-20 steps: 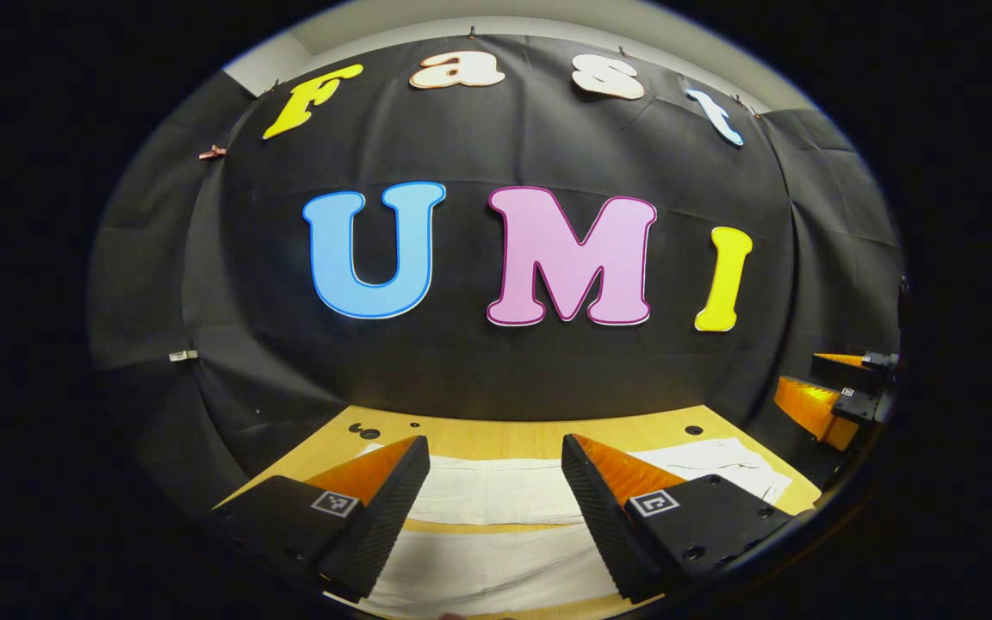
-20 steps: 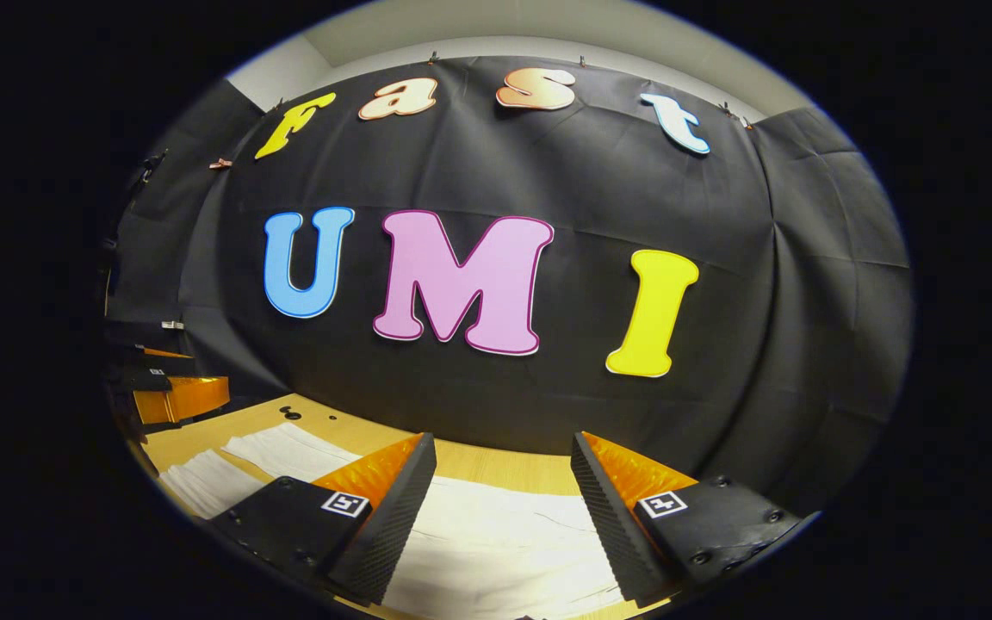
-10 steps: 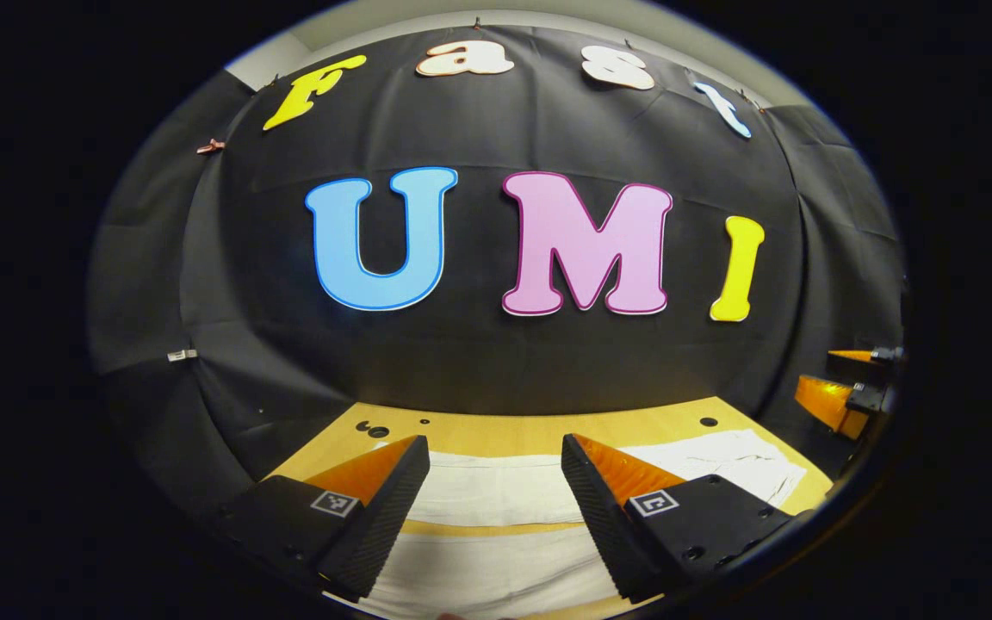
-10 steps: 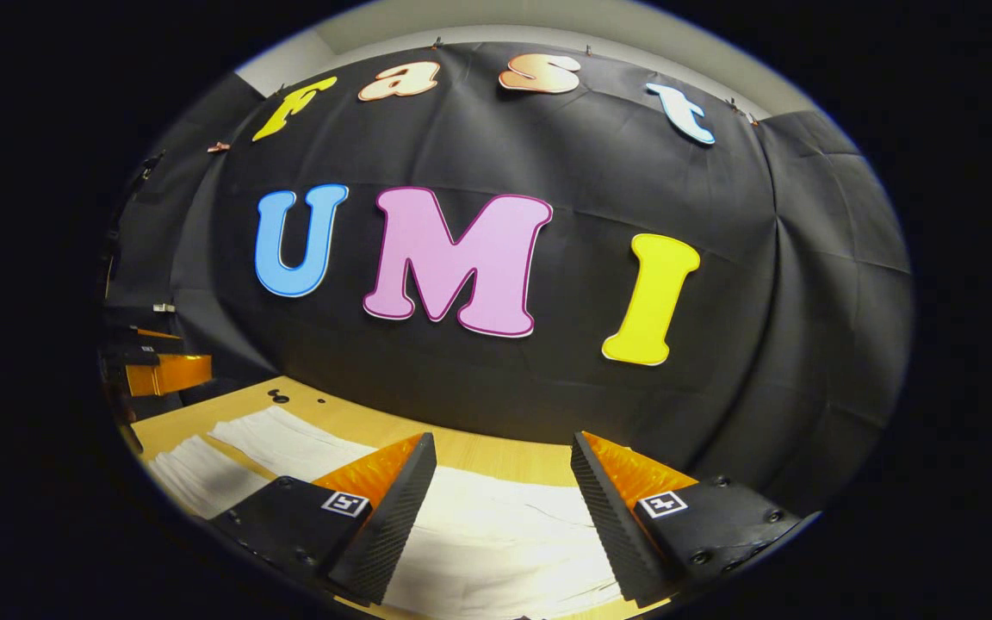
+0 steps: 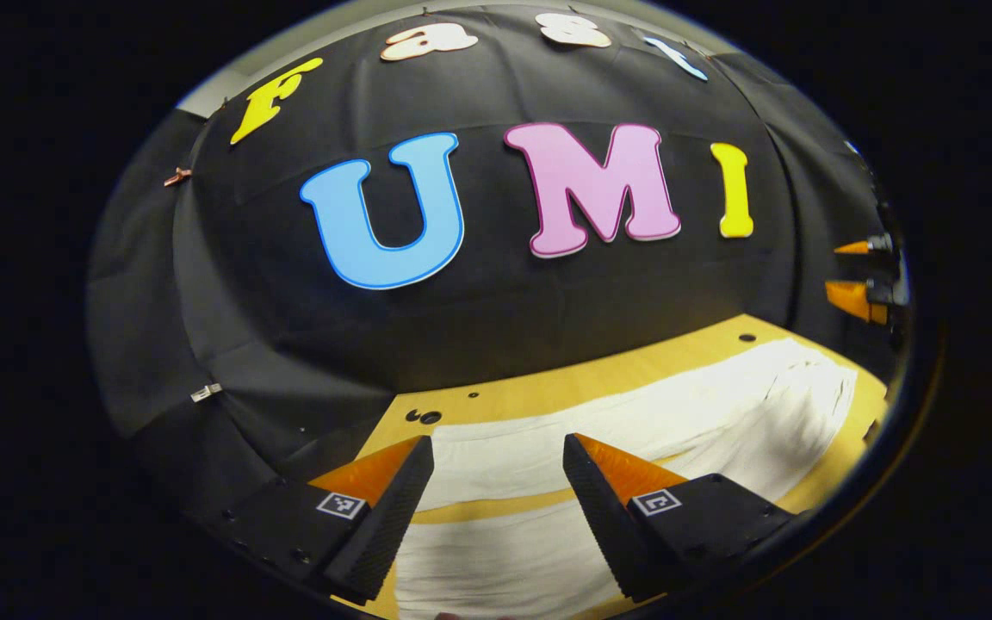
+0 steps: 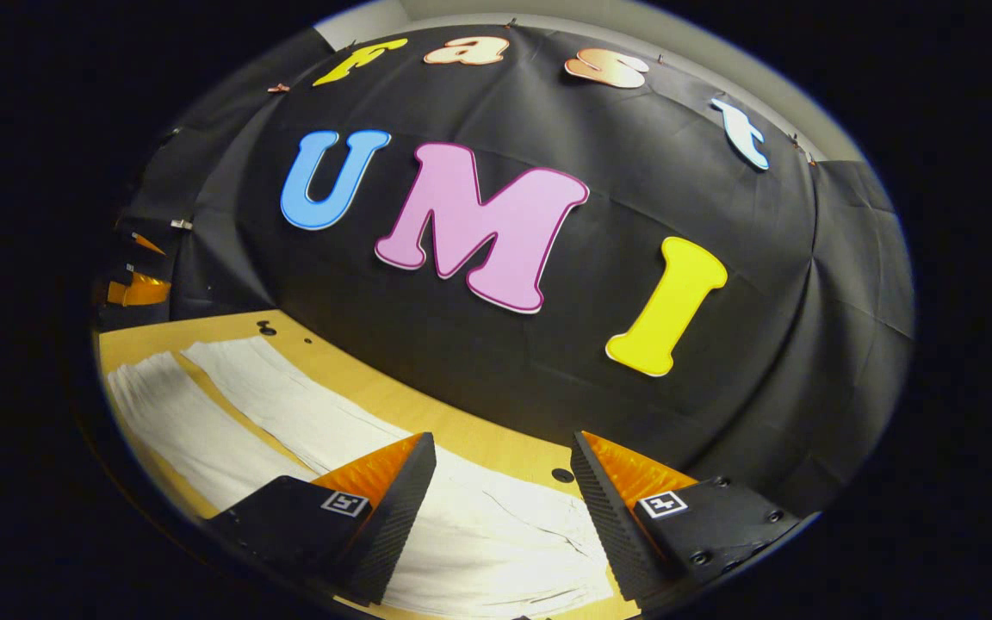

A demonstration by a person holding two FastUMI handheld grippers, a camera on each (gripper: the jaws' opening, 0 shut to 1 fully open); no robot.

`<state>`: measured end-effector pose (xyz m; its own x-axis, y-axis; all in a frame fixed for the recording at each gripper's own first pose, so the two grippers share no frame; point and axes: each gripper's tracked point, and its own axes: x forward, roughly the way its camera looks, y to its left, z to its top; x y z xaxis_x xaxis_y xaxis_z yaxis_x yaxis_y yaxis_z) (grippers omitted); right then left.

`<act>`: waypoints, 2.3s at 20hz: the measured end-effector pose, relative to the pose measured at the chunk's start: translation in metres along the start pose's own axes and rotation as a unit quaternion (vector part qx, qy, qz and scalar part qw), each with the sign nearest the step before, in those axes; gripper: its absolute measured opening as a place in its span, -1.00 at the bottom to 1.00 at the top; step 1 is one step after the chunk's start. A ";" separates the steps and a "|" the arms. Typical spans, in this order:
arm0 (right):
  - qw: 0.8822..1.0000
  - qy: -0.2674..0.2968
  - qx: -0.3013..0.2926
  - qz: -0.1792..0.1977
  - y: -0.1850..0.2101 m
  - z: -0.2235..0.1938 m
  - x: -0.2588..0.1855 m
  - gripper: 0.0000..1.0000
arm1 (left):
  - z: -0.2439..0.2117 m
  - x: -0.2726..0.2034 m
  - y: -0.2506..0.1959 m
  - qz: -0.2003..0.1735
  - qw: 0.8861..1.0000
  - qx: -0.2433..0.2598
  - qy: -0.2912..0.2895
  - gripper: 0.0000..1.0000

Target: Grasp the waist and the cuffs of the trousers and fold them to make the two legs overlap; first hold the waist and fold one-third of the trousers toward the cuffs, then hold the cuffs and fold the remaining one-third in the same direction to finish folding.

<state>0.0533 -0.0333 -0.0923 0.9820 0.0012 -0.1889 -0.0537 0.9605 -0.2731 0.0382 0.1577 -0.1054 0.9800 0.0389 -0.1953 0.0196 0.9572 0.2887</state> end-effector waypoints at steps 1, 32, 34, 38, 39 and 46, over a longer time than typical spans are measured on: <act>1.000 0.008 -0.011 -0.001 -0.005 -0.007 0.001 0.95 | -0.016 0.000 0.007 0.000 1.000 0.015 0.014 0.94; 0.962 0.198 -0.189 0.005 -0.107 -0.203 -0.072 0.95 | -0.295 -0.086 0.067 -0.287 0.790 0.461 0.285 0.81; 0.958 0.201 -0.206 0.011 -0.113 -0.209 -0.071 0.94 | -0.295 -0.084 0.066 -0.290 0.790 0.456 0.290 0.80; 0.941 0.203 -0.267 0.033 -0.130 -0.222 -0.061 0.94 | -0.291 -0.062 0.066 -0.289 0.789 0.453 0.298 0.67; 0.936 0.201 -0.286 0.041 -0.135 -0.224 -0.060 0.94 | -0.291 -0.053 0.066 -0.280 0.787 0.462 0.297 0.63; 0.886 0.214 -0.396 0.114 -0.162 -0.259 -0.051 0.94 | -0.295 -0.032 0.055 -0.242 0.796 0.482 0.275 -0.59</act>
<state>-0.0345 -0.2606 -0.2828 0.7802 -0.0989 -0.6176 -0.5178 0.4517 -0.7265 -0.0500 0.2935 -0.3594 0.5812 0.1060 -0.8068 0.7717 0.2428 0.5878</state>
